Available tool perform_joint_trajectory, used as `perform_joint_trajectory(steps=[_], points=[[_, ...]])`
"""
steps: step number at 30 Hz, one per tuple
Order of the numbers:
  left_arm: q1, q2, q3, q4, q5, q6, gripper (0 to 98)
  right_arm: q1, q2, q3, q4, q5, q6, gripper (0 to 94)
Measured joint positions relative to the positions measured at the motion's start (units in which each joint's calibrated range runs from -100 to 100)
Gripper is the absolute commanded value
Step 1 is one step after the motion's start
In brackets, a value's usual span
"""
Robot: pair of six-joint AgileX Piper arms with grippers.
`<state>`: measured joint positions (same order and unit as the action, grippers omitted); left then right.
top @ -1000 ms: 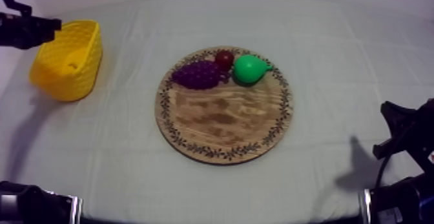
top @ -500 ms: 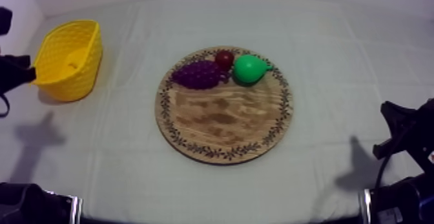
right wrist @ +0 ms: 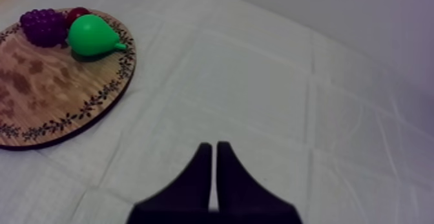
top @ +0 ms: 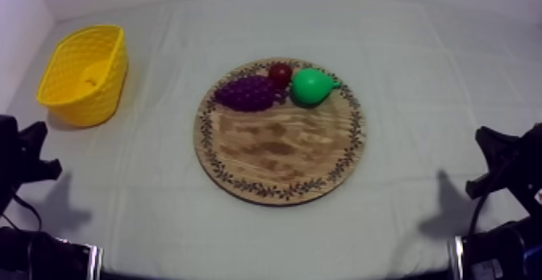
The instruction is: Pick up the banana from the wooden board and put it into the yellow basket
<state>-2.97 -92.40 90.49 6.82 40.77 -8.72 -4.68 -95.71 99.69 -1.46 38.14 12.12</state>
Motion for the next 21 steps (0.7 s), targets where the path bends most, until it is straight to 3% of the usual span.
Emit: perform_joint_trajectory(steps=[8, 16, 21], points=[[1.63, -7.23, 6.59, -2.01, -1.58, 2.89, 0.1, 0.00, 0.00, 0.00, 0.00, 0.00, 0.00, 0.5], [1.87, -7.36, 7.52, -2.92, -4.32, 11.85, 0.1, 0.00, 0.00, 0.00, 0.00, 0.00, 0.00, 0.5], [1.92, -7.40, 7.66, -3.00, -4.39, 14.49, 0.1, 0.00, 0.00, 0.00, 0.00, 0.00, 0.00, 0.5]])
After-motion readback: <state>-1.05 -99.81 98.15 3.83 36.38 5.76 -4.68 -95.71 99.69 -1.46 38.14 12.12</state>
